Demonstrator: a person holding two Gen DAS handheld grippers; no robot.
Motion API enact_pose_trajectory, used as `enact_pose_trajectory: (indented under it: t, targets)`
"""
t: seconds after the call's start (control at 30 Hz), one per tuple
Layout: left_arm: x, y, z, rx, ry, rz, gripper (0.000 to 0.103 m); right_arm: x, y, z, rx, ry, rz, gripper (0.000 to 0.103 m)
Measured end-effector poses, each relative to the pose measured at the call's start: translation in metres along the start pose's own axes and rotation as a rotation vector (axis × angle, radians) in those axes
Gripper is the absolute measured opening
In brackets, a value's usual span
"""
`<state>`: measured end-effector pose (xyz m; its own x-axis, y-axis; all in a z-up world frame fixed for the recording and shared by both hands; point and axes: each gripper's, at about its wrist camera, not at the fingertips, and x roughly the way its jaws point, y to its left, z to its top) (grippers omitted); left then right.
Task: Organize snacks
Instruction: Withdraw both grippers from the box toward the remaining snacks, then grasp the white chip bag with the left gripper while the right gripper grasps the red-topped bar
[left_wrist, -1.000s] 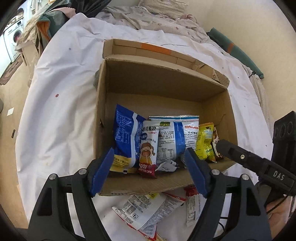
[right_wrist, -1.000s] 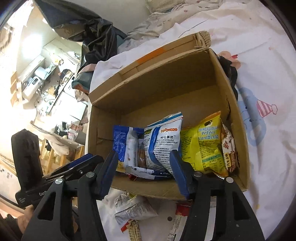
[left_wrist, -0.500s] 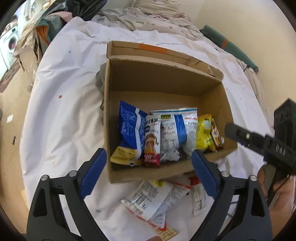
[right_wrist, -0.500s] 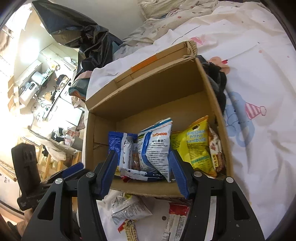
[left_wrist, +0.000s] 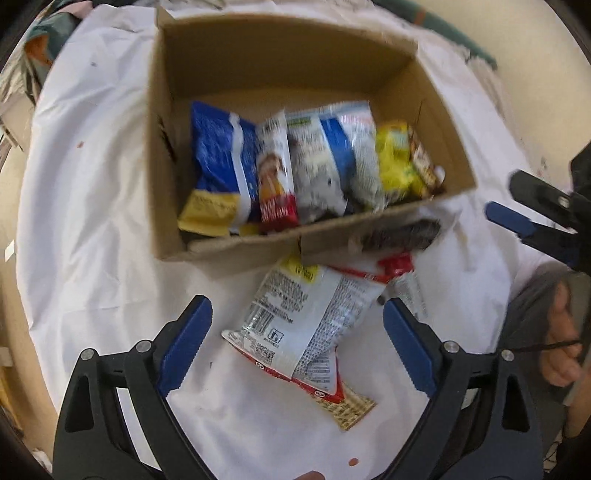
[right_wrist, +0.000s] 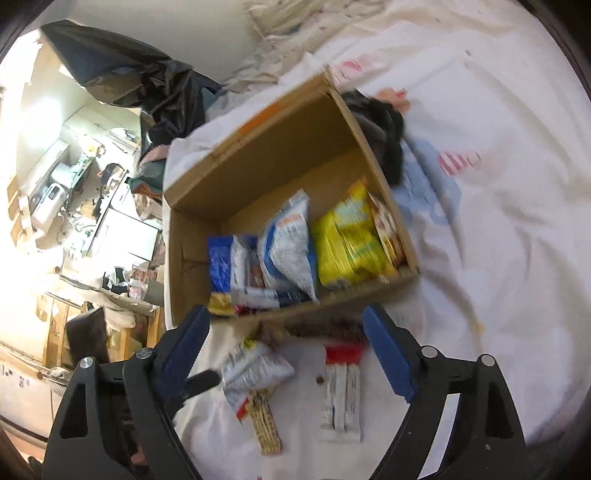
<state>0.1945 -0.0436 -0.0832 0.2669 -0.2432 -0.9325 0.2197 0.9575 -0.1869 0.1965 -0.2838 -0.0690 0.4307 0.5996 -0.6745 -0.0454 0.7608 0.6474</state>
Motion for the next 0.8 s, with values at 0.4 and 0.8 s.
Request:
enact_pose_trajectory:
  t: [0.4, 0.8]
  targets:
    - [0.066, -0.027, -0.007, 0.202, 0.129, 0.102, 0.092, -0.003, -0.017, -0.018, 0.044, 0.038, -0.056, 0.088]
    - [0.042, -0.019, -0.022, 0.178, 0.104, 0.152, 0.050, 0.068, 0.004, -0.051, -0.127, 0.300, -0.255, 0.088]
